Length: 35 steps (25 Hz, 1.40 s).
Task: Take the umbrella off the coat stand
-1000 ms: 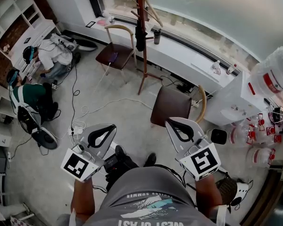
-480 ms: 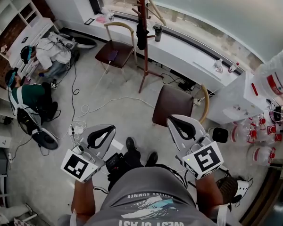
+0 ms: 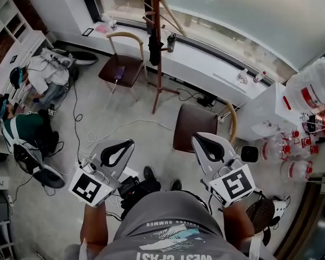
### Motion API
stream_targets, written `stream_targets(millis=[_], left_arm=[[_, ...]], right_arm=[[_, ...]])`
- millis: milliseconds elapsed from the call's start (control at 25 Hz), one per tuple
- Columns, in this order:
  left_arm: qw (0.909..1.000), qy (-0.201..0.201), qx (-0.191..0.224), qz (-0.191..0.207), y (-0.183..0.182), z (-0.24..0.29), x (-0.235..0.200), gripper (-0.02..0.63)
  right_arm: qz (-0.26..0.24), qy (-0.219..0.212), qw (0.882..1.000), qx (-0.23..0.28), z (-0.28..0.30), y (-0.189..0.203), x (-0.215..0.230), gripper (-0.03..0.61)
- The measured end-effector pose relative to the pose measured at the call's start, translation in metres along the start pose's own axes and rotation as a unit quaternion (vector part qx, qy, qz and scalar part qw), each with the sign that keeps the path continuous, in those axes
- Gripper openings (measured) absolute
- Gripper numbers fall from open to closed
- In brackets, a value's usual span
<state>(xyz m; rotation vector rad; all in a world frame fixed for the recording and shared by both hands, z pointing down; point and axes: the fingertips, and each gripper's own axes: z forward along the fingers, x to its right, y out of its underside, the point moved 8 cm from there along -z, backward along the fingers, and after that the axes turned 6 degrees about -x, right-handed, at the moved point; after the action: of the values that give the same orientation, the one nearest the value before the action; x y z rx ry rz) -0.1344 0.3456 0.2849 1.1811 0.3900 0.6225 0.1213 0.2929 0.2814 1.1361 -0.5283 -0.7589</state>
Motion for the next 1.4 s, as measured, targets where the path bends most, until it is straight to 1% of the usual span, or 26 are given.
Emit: stream_targets(millis=[520, 720, 840, 960, 1400], left_arm=[[0.9976, 0.068, 0.012, 0.011, 0.005, 0.018, -0.101, 0.003], [0.997, 0.076, 0.011, 0.009, 0.006, 0.026, -0.126, 0.003], [0.9973, 0.073, 0.007, 0.005, 0.007, 0.036, -0.136, 0.003], [0.998, 0.063, 0.006, 0.003, 0.004, 0.049, -0.146, 0.003], [0.9998, -0.007, 0.001, -0.017, -0.02, 0.094, -0.164, 0.003]], right_arm=[[0.009, 0.069, 0.998, -0.008, 0.072, -0.031, -0.008, 0.002], [0.01, 0.07, 0.997, -0.018, 0.094, -0.036, -0.007, 0.002], [0.012, 0.068, 0.997, -0.02, 0.105, -0.037, 0.005, 0.002], [0.012, 0.056, 0.998, -0.019, 0.121, -0.039, 0.023, 0.002], [-0.009, -0.018, 1.0, -0.01, 0.17, -0.058, 0.096, 0.002]])
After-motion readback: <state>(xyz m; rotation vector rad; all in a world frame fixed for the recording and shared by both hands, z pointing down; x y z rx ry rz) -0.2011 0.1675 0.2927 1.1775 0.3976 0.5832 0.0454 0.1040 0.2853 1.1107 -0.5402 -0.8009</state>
